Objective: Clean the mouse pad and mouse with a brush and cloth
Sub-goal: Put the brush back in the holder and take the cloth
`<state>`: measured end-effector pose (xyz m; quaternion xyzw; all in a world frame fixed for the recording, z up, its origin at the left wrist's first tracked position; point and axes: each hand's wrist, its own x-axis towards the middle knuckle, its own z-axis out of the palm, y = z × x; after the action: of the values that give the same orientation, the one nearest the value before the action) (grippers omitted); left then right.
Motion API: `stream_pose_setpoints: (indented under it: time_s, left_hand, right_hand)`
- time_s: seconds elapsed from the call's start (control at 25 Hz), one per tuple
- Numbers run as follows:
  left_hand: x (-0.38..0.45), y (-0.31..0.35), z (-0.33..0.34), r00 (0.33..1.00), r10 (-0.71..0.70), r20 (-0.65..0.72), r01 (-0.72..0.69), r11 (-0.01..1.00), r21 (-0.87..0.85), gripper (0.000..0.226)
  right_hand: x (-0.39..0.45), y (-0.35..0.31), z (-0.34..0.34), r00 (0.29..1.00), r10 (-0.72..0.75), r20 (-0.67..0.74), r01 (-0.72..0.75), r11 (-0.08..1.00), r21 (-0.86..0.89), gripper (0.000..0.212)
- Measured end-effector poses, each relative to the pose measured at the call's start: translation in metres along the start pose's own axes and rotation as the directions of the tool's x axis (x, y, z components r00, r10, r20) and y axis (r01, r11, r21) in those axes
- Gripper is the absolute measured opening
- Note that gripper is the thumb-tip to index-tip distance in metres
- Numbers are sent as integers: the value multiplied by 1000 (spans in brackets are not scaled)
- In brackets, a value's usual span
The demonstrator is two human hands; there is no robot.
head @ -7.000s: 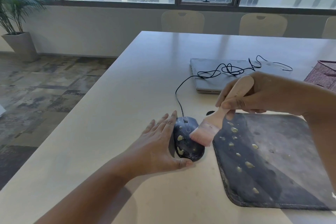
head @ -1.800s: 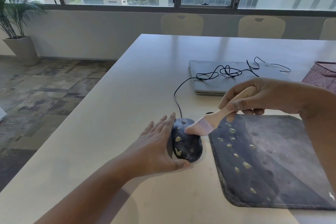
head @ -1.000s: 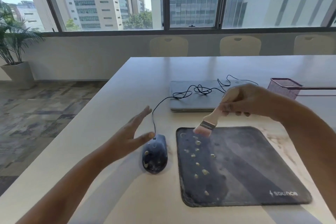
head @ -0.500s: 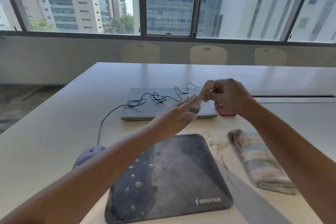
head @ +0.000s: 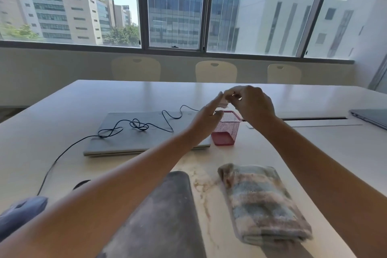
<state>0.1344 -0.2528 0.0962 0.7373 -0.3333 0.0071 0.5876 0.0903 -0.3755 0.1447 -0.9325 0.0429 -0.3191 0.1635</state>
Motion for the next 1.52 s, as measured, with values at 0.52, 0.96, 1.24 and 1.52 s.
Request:
stream_pose_setpoints:
  time_s: [0.52,0.96,1.24,1.52]
  left_hand:
    - [21,-21,41,987,-162,0,162,986,42,56]
    - [-79,-10,46,991,-110,77,54,851,522,63]
    - [-183,-12,21,915,-377,142,72,499,863,67]
    - [-236,-16,5,854,-501,141,95,417,904,65]
  right_hand:
    - [13,56,25,946,116,302,-165,976,145,36]
    - [-86,55,1,782,247,572,-124,961,-246,64]
    - [-137,41,27,688,342,640,-172,934,-313,87]
    - [-152,49,45,735,284,616,-52,929,-366,60]
